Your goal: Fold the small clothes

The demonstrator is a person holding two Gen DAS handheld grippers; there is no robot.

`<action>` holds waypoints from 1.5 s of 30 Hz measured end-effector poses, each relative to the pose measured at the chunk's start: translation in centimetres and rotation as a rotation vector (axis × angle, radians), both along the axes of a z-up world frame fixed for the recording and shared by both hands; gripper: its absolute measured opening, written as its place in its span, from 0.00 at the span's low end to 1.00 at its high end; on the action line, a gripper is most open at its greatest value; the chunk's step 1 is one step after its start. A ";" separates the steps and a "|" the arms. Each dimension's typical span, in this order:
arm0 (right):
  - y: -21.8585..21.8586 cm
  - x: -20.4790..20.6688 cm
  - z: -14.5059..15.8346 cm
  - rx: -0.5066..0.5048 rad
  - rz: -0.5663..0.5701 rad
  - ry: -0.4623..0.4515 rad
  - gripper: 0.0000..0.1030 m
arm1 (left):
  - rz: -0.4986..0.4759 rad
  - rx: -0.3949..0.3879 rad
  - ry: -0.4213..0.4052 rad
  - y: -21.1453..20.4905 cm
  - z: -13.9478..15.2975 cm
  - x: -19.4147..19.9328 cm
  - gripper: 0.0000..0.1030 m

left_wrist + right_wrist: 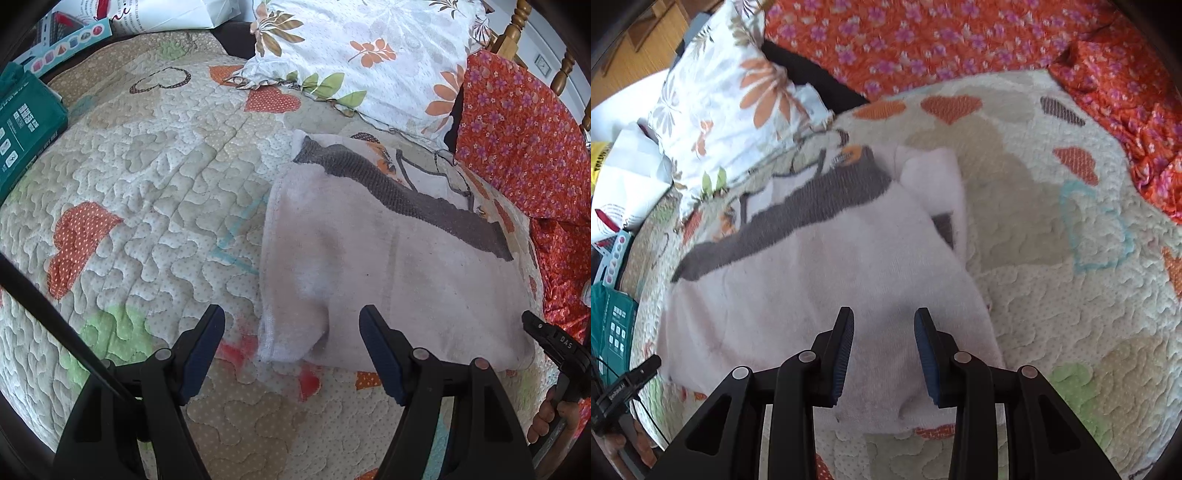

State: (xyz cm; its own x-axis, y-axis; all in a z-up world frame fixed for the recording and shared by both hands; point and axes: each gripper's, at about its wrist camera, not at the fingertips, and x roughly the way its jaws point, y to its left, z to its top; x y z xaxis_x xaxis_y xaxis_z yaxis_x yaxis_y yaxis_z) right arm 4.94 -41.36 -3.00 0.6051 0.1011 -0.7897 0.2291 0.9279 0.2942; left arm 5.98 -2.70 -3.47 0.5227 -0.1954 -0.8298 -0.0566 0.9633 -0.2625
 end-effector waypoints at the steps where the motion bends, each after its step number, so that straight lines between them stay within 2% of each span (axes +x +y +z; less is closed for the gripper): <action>1: 0.1 -0.1 0.2 -0.004 0.001 -0.008 0.37 | 0.000 0.001 0.001 0.0 0.0 0.0 0.72; 10: 0.5 0.6 -1.7 0.020 0.030 0.080 0.39 | -0.006 0.005 0.008 -0.3 -0.2 0.0 0.72; 15: 0.9 0.5 -1.5 -0.005 0.039 0.074 0.41 | -0.003 0.003 0.012 -0.2 -0.3 0.0 0.72; 22: 0.7 0.0 -0.3 -0.011 0.027 0.019 0.41 | -0.005 0.003 0.018 0.0 -0.5 0.0 0.72; 30: 1.1 0.5 -1.5 -0.025 0.048 0.084 0.42 | -0.009 0.007 0.023 -0.1 -0.7 0.0 0.72; 37: 1.0 -0.1 -0.4 -0.017 0.035 0.019 0.44 | -0.010 0.008 0.027 -0.1 -0.8 0.0 0.72; 42: 1.1 0.4 -1.7 -0.016 0.047 0.086 0.47 | -0.016 0.011 0.032 -0.2 -1.0 -0.1 0.72; 45: 1.5 0.4 -1.6 -0.038 0.059 0.086 0.49 | -0.016 0.013 0.032 -0.2 -1.1 -0.1 0.72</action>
